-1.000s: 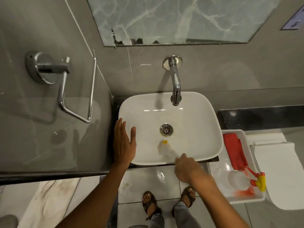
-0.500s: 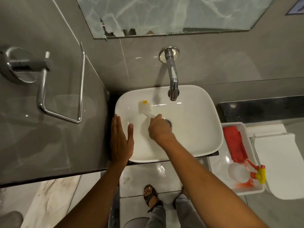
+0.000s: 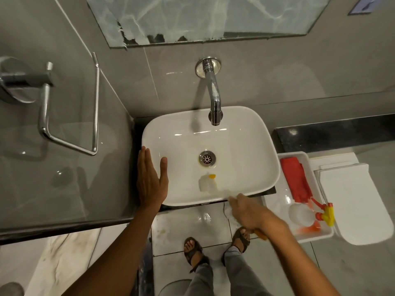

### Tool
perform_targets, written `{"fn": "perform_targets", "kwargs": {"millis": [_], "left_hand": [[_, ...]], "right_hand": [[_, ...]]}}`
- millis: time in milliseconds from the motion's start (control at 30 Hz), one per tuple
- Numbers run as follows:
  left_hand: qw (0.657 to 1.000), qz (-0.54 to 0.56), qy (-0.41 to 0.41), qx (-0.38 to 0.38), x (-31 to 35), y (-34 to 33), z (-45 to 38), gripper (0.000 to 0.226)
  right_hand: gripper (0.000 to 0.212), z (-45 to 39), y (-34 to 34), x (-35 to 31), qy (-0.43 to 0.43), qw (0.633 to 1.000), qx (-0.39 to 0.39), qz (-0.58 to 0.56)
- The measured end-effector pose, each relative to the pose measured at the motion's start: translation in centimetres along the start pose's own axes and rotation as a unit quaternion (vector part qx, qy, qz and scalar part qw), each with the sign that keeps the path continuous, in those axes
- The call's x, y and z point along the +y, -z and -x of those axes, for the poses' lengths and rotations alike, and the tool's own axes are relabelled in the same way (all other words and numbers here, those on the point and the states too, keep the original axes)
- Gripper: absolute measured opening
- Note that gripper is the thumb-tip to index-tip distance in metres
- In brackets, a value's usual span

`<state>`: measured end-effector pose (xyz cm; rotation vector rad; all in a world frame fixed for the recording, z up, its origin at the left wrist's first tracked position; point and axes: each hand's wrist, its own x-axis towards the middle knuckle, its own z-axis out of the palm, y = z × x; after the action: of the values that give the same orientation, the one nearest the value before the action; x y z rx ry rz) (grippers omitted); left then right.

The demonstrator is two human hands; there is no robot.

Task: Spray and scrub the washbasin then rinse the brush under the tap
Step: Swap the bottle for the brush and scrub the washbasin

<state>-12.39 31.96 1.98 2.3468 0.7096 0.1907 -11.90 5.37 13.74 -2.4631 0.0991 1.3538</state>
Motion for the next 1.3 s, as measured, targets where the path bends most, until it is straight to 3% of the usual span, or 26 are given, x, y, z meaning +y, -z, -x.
{"fn": "perform_targets", "kwargs": {"millis": [167,333,433,567,633,767,900,1067,1300], "left_hand": [[1.0,0.011,-0.012,0.007,0.0,0.1,0.1,0.092],[0.999,0.015,-0.031,0.023,-0.2,0.0,0.0,0.1],[0.999,0.015,-0.03,0.018,-0.3,-0.2,-0.1,0.096],[0.999,0.013,-0.04,0.022,-0.5,-0.2,-0.2,0.091],[0.999,0.008,-0.042,0.02,-0.5,-0.2,-0.2,0.091],[0.999,0.005,-0.043,0.022,-0.7,-0.4,-0.4,0.089],[0.999,0.009,-0.043,0.024,-0.9,-0.5,-0.4,0.088],[0.999,0.006,-0.045,0.024,-0.8,-0.5,-0.5,0.085],[0.998,0.01,-0.047,0.033,-0.5,-0.3,-0.2,0.087]], "right_hand": [[0.032,-1.2,-4.0,-8.2,0.06,0.995,-0.048,-0.066],[0.037,-5.1,-4.3,-14.1,0.081,0.993,0.089,-0.014],[0.036,-7.8,-0.8,-12.2,0.086,0.983,0.161,-0.009],[0.038,-10.1,4.4,-6.5,-0.014,0.965,0.259,-0.041],[0.041,-10.0,6.1,-2.7,-0.063,0.959,0.27,-0.054],[0.046,-7.2,6.6,3.4,-0.102,0.966,0.235,0.036],[0.049,-3.7,4.7,5.9,-0.125,0.979,0.145,0.074],[0.039,-1.1,0.2,1.1,-0.062,0.991,0.078,0.089],[0.036,-1.8,-5.1,-9.6,0.055,0.998,-0.005,-0.009]]}}
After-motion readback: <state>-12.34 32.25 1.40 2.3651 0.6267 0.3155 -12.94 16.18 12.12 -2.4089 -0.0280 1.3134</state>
